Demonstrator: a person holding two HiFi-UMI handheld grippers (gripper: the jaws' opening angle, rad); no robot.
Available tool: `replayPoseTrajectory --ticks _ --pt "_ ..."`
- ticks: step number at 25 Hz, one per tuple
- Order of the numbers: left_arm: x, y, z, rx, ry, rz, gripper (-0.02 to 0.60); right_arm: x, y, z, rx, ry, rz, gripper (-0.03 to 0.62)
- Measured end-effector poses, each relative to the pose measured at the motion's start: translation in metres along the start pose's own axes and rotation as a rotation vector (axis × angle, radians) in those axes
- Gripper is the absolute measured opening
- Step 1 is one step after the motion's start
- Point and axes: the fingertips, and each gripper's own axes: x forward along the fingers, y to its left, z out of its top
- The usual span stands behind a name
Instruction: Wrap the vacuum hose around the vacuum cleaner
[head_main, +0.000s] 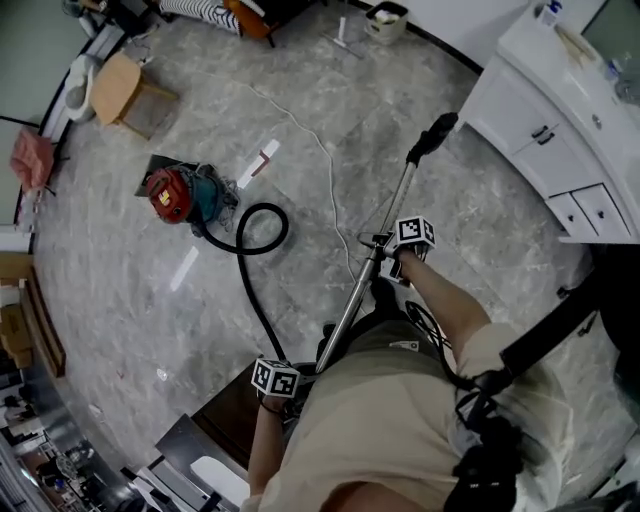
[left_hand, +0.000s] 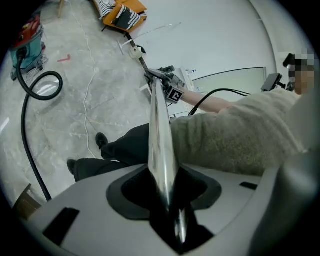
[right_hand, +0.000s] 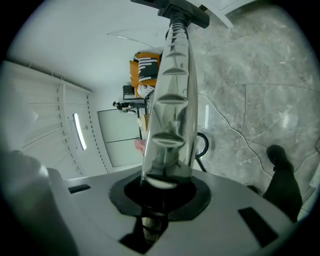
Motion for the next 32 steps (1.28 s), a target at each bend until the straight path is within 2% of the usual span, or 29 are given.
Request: replayPoseTrajectory --ticks 6,9,11,15,23,27,32 --pt "-0.008 0.025 0.009 -0.027 -0.030 -0.015 0.167 0.018 0.036 0.004 -0.109 0.025 -0.016 0.067" --pt "-0.014 0.039 0.015 0.008 -0.033 -0.039 0.167 0.021 0.054 0.010 -0.147 -0.010 -0.016 0.067" --pt "-0.019 0.045 0.025 0.033 -0.035 -0.080 0.167 0.023 0.066 0.019 -0.186 -0.040 -0.020 0.067" --pt "-0.065 0.069 0.043 0.069 -0.072 -0.103 0.167 0.069 0.104 0.024 -0.241 -0.052 -0.036 0.067" --pt "-0.171 0.121 0.042 0.172 -0.088 -0.113 0.169 0.143 0.165 -0.011 -0.291 -0.159 -0.039 0.067" --pt "-0.196 0.133 0.051 0.206 -0.118 -0.130 0.169 0.163 0.190 -0.014 -0.324 -0.189 -0.036 0.067" --pt "-0.208 0.140 0.064 0.237 -0.156 -0.129 0.170 0.170 0.217 -0.009 -0.364 -0.225 0.010 0.067"
